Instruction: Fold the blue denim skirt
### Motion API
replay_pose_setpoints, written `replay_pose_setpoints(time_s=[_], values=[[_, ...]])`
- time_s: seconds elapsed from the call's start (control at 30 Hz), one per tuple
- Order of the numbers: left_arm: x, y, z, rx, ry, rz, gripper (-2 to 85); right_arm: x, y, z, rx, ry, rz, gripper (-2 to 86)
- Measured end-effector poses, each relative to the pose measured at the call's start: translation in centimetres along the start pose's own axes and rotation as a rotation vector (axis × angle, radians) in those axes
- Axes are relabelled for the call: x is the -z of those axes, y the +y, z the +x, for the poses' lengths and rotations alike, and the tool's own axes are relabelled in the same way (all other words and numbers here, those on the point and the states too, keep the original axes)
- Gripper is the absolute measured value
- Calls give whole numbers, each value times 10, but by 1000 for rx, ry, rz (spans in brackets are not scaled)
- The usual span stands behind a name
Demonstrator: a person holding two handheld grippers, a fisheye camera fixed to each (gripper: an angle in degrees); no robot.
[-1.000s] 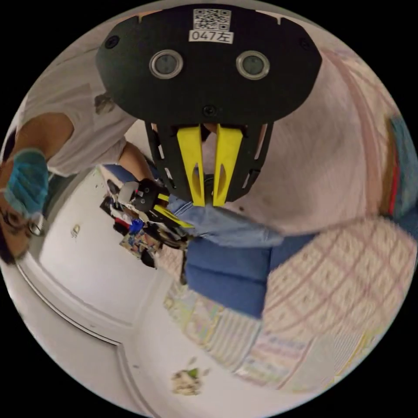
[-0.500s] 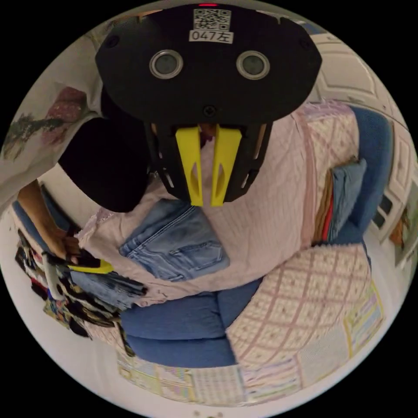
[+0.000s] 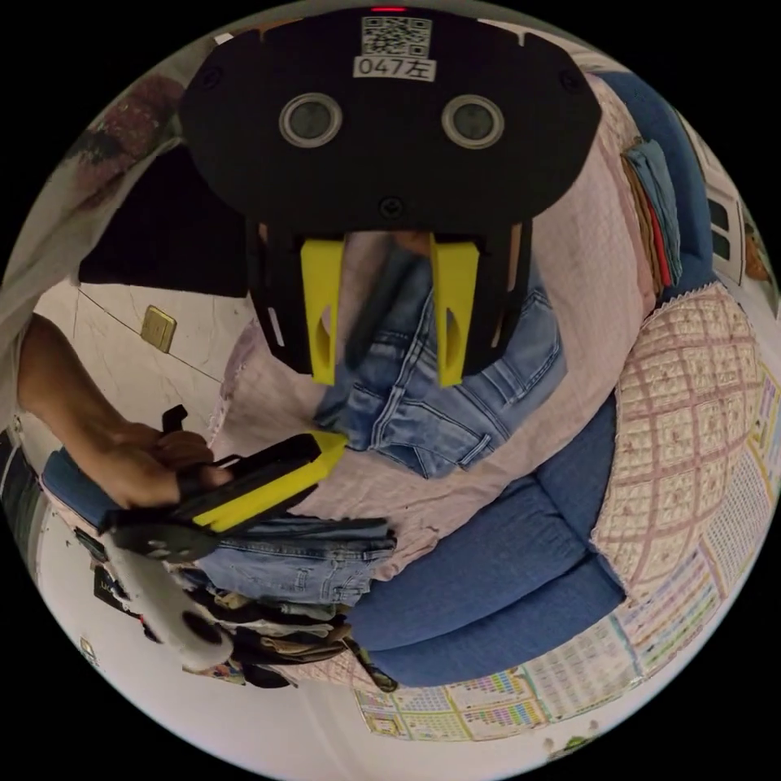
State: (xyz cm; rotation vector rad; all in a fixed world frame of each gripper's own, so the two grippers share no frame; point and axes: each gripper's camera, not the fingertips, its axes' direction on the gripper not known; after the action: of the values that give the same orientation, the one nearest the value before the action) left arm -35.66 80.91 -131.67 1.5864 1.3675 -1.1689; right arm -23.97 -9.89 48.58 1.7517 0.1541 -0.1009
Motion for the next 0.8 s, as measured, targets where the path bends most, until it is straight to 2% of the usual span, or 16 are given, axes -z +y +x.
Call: replay_pose_setpoints(time_s=[0.1,0.2,0.27,0.33,0.4,0.5,0.67,0.73,0.8], values=[[-4,-15,-33,-1,-14,-19,125,9,-12,9,45,-80,76,-2],[8,-22,-78,27,82,21,85,6,-19,23,53,-74,82,-1],[15,-23,-119,75,226,49,69,4,-16,42,-18,-125,118,3],[22,-21,-151,143,284,86,58,3,-10,58,-111,-136,149,13],[35,-16,-185,240,320,151,50,-1,-4,71,-205,-55,134,37],[77,3,-246,446,281,296,43,-13,-1,85,-290,75,37,73],[171,82,-327,874,74,566,45,-39,-17,102,-319,43,-85,78],[194,114,-344,1045,-24,591,46,-41,-24,105,-333,55,-88,74],[205,143,-360,1213,-92,545,47,-40,-32,105,-329,77,-97,68]])
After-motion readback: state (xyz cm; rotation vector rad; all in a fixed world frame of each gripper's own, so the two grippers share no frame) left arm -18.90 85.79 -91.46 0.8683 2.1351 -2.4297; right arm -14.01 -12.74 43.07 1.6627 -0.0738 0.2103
